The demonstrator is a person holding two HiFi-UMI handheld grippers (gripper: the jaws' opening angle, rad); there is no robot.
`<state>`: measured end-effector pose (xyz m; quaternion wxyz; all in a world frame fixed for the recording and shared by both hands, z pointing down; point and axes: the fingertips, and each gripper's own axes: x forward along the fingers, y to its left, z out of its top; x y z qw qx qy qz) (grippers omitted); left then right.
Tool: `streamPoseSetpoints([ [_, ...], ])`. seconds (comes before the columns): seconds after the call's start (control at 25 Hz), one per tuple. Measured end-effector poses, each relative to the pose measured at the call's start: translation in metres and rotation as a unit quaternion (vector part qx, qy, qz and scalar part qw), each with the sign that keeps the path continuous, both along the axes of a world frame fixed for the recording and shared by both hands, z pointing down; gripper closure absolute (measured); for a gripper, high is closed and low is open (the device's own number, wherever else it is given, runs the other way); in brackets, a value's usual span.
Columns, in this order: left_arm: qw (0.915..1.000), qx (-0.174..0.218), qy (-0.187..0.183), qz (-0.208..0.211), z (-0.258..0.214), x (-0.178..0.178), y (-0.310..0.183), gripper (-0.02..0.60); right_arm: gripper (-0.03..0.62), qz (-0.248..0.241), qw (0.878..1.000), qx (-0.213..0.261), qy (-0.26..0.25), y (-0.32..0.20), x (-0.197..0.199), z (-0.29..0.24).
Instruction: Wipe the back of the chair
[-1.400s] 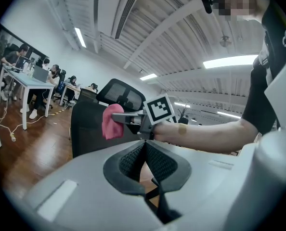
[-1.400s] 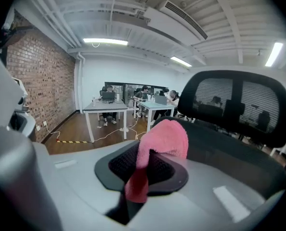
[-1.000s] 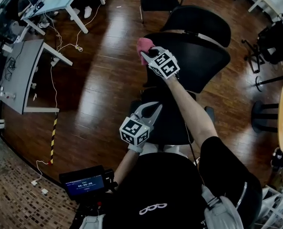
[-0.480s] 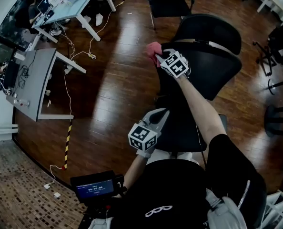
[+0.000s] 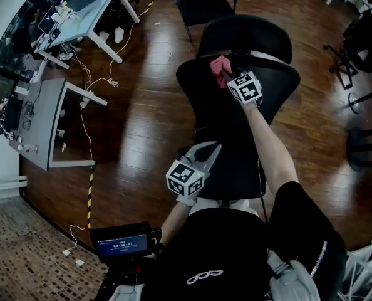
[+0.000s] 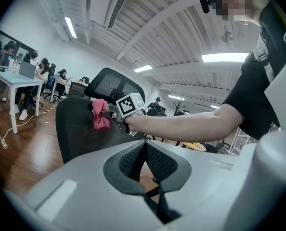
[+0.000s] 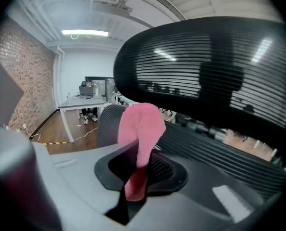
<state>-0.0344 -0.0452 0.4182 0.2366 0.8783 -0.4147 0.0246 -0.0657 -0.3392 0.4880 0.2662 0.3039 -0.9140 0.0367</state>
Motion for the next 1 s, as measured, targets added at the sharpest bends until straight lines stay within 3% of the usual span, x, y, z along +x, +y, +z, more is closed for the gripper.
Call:
streamPoseSetpoints([
  [0.6, 0.9998, 0.002, -0.005, 0.020, -0.006, 0.073, -0.003, 0.589, 0.554, 0.146, 0.989, -0.004, -0.029, -0.031, 0.211, -0.005],
  [0.84, 0.9997, 0.008, -0.003, 0.022, -0.005, 0.088, -0.006, 0.589, 0.554, 0.196, 0.980, 0.000, -0.024, -0.035, 0.271, -0.007],
  [1.0, 0.9996, 0.011, 0.006, 0.025, -0.003, 0.077, 0.000, 0.589, 0.553, 0.236, 0.972, 0.007, -0.011, -0.031, 0.293, -0.006],
])
